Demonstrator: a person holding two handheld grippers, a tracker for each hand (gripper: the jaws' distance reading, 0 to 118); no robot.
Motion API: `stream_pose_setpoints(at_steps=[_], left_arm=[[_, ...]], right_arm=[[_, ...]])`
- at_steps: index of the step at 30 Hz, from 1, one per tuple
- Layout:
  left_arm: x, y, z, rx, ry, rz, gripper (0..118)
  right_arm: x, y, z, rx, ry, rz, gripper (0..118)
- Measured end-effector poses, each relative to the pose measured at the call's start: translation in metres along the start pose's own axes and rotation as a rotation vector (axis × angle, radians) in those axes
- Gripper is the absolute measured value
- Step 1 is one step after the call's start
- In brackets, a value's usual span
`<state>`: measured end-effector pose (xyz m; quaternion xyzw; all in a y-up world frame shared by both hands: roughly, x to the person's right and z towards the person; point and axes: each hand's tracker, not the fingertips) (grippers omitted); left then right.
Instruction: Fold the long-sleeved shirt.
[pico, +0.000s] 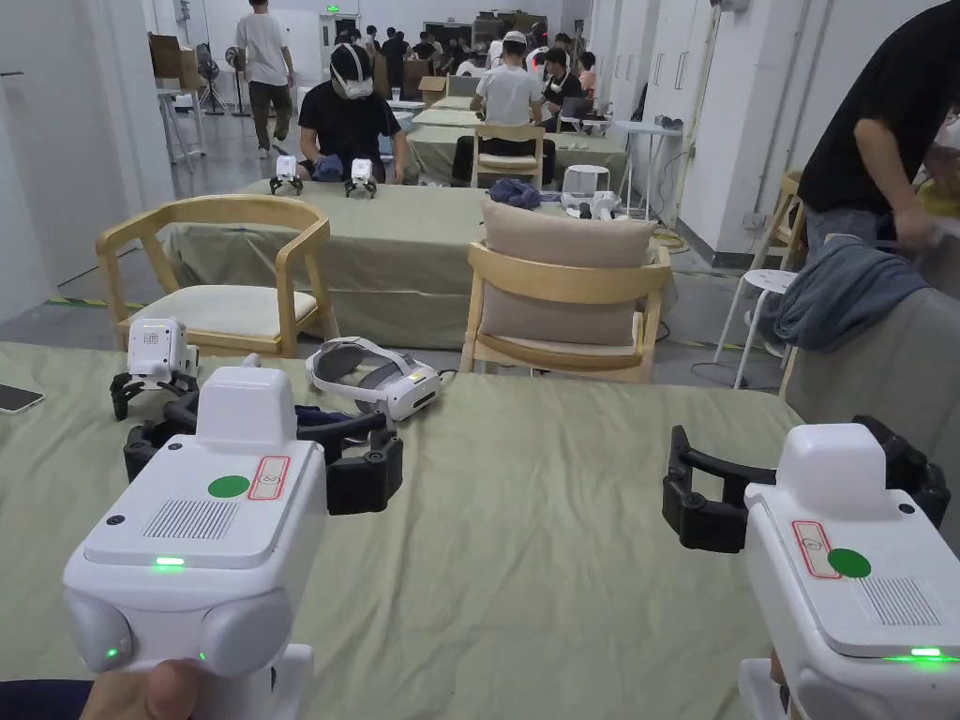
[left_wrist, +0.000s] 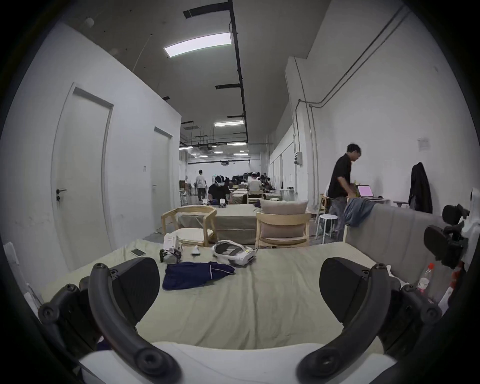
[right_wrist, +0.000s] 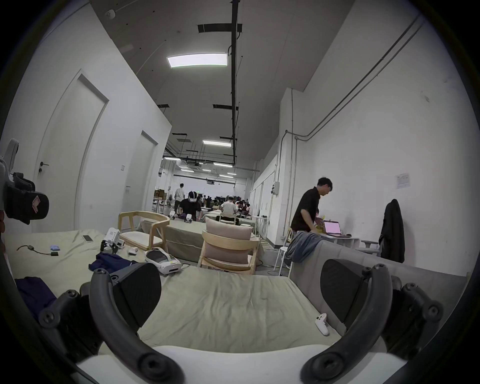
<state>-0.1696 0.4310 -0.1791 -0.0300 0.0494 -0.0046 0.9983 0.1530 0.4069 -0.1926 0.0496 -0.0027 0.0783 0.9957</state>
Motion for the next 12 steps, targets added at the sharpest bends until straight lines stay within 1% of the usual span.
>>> stream_pose_setpoints(at_steps=[12], left_arm=[[-0.0044, -0.0024, 0.0006, -0.005, 0.023, 0.011, 111]], right_arm=[[-0.0029, 0.0028, 0.0013, 0.007, 0.014, 0.001, 118]])
